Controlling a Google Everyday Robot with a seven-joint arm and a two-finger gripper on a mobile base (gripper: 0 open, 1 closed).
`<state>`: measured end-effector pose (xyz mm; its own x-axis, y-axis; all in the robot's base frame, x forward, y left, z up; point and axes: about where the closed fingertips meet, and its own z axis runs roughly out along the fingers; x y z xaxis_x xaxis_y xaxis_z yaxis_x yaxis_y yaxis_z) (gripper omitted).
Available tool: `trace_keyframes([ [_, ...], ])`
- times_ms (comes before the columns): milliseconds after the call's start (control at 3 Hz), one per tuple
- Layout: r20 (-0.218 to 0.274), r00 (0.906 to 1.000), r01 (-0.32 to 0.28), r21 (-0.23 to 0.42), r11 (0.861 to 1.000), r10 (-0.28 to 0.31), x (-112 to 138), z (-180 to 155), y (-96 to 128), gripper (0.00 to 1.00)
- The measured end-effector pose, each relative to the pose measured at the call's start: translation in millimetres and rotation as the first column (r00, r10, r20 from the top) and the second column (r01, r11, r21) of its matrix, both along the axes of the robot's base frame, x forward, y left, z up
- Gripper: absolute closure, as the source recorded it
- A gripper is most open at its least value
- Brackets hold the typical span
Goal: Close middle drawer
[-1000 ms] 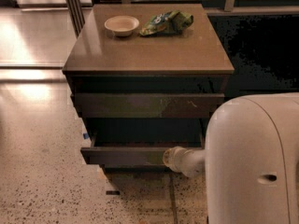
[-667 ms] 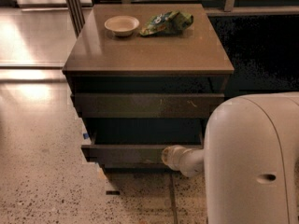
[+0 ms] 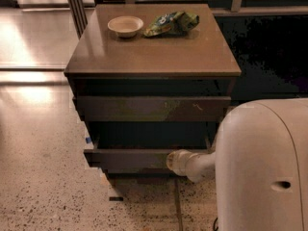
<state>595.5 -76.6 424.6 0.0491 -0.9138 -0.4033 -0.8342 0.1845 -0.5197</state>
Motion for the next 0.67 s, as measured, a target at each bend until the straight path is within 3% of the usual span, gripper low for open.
trace_keyframes([
  [333,-0.030,0.9995,-0.007,0.054,0.998,0.009,0.6,-7.7,8.2,1.00],
  [667,0.001,0.9998,-0.022,0.106,0.994,0.022,16.6,-4.3,10.4,1.00],
])
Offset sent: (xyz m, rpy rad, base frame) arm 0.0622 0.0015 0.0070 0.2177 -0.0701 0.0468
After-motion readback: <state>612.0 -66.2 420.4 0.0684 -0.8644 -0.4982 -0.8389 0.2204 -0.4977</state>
